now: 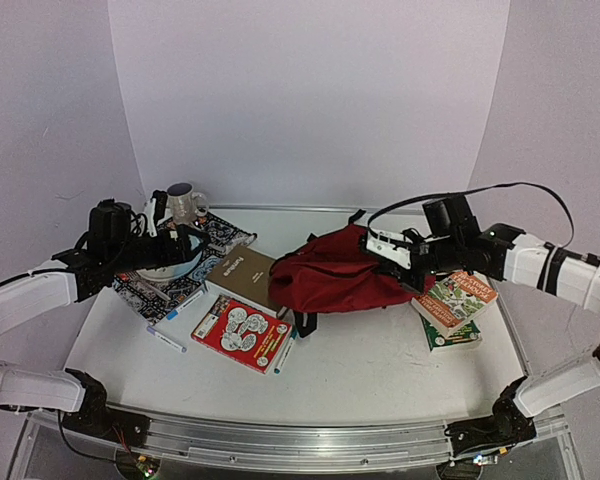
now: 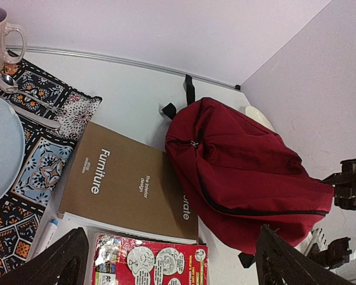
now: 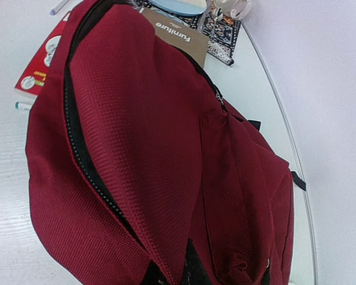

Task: Pack the student bag
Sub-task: Set down the student bag at the center of the board.

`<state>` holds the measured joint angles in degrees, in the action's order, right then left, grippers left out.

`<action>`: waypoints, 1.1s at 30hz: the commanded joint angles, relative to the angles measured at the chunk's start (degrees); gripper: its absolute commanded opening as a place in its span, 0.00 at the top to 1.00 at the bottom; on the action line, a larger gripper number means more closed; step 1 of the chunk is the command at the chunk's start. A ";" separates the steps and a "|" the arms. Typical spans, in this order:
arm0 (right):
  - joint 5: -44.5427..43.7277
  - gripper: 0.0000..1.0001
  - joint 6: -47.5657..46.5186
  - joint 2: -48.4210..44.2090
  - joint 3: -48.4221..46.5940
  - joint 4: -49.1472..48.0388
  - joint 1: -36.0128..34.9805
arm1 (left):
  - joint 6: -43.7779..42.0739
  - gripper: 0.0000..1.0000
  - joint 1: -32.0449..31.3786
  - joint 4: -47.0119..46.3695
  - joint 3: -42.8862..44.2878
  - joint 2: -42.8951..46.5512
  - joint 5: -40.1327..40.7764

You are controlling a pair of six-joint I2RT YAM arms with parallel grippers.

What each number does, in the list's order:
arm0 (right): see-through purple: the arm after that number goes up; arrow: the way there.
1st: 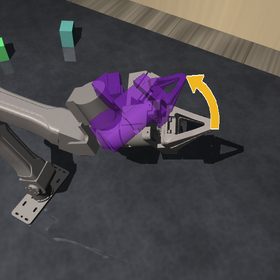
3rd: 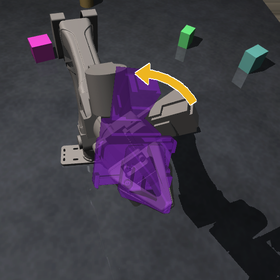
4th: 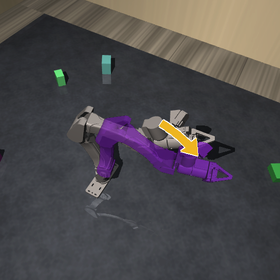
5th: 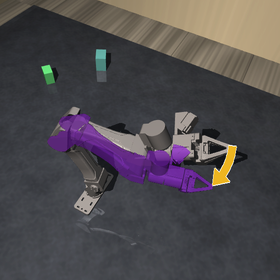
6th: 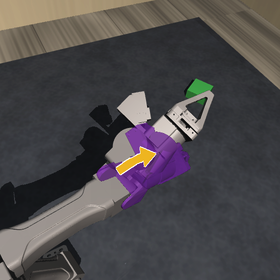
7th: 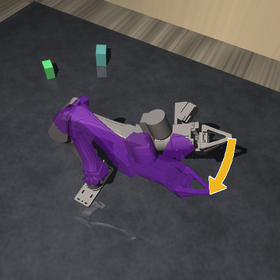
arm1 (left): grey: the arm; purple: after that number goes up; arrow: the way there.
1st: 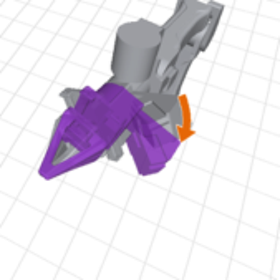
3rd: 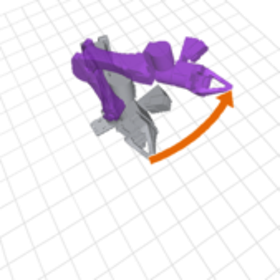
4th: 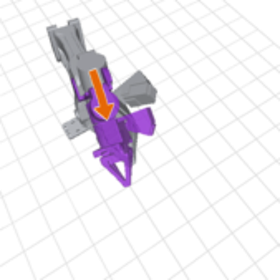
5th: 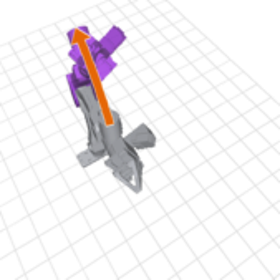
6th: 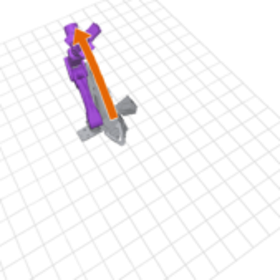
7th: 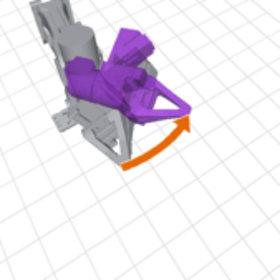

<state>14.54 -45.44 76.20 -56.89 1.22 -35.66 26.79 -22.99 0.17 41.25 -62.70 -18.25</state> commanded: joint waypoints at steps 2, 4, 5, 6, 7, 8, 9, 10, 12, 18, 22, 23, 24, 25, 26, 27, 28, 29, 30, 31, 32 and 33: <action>3.80 1.00 -5.52 -8.50 6.38 -1.63 0.05 | -1.57 0.01 -1.53 -0.52 3.26 -0.29 -0.11; 0.60 0.94 -4.09 -9.34 8.15 -2.54 -0.03 | -1.66 0.01 -2.20 -0.52 3.25 -0.83 -0.12; -0.51 0.90 -3.12 -9.39 8.68 -2.61 -0.06 | -1.71 0.01 -2.51 -0.52 3.25 -1.08 -0.12; -1.53 0.88 -2.00 -9.23 8.89 -2.60 -0.03 | -1.74 0.01 -2.86 -0.52 3.25 -1.32 -0.12; -1.57 0.85 -0.94 -9.05 8.86 -2.56 -0.03 | -1.77 0.01 -3.21 -0.52 3.34 -1.66 -0.07; -1.20 0.80 -0.06 -8.90 8.79 -2.51 -0.03 | -1.81 0.01 -3.58 -0.52 3.45 -2.10 0.01; -0.65 0.78 0.84 -8.90 8.64 -2.52 -0.03 | -1.89 0.01 -4.01 -0.52 3.64 -2.42 0.08; -0.20 0.76 1.84 -9.02 8.56 -2.60 0.01 | -1.92 0.01 -4.61 -0.54 3.79 -2.83 0.38; 0.00 0.70 4.05 -9.63 8.42 -2.88 -0.04 | -1.91 0.01 -5.63 -0.51 3.97 -3.66 1.22; -0.08 0.50 17.30 -12.73 7.54 -2.92 -0.01 | -1.29 0.02 -9.87 -1.76 4.71 -6.71 3.35; -2.29 0.36 27.56 -15.97 7.89 -2.62 0.06 | -1.22 0.02 -12.06 -2.55 5.87 -9.64 4.18; -2.84 0.33 31.22 -16.60 7.74 -2.62 0.06 | -1.22 0.03 -12.43 -2.68 6.22 -10.31 4.43; -3.47 0.30 34.90 -17.07 7.50 -2.60 0.04 | -1.22 0.03 -12.74 -2.78 6.52 -10.79 4.51; -4.00 0.27 38.25 -17.46 7.42 -2.56 0.02 | -1.26 0.03 -13.02 -2.98 6.94 -11.34 4.65; -5.13 0.19 40.94 -17.75 7.54 -2.54 0.05 | -1.35 0.03 -13.35 -3.12 7.24 -11.98 4.76; -6.35 0.12 45.03 -17.92 7.81 -2.54 0.06 | -1.44 0.03 -13.61 -3.33 7.59 -12.62 4.80; -7.81 0.06 48.52 -17.86 7.92 -2.41 0.06 | -1.56 0.03 -14.02 -3.53 7.97 -13.25 4.81; -8.87 0.03 51.82 -17.63 8.01 -2.11 0.05 | -1.71 0.03 -14.37 -3.68 8.35 -13.97 4.81; -10.48 0.02 54.26 -17.44 8.17 -1.74 0.06 | -1.86 0.03 -14.83 -3.85 8.77 -14.83 4.81; -12.38 0.02 56.57 -17.22 8.44 -1.41 0.06 | -2.01 0.03 -15.32 -4.03 9.27 -15.74 4.81; -14.37 0.02 59.12 -17.03 8.89 -1.33 0.03 | -2.10 0.03 -15.80 -4.23 9.77 -16.67 4.92; -16.79 0.02 61.56 -16.90 9.35 -0.67 0.02 | -2.20 0.03 -16.38 -4.44 10.25 -17.59 5.09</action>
<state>6.65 0.15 58.87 -47.83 -0.47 -35.68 25.51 -37.53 -0.96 47.25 -77.60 -14.20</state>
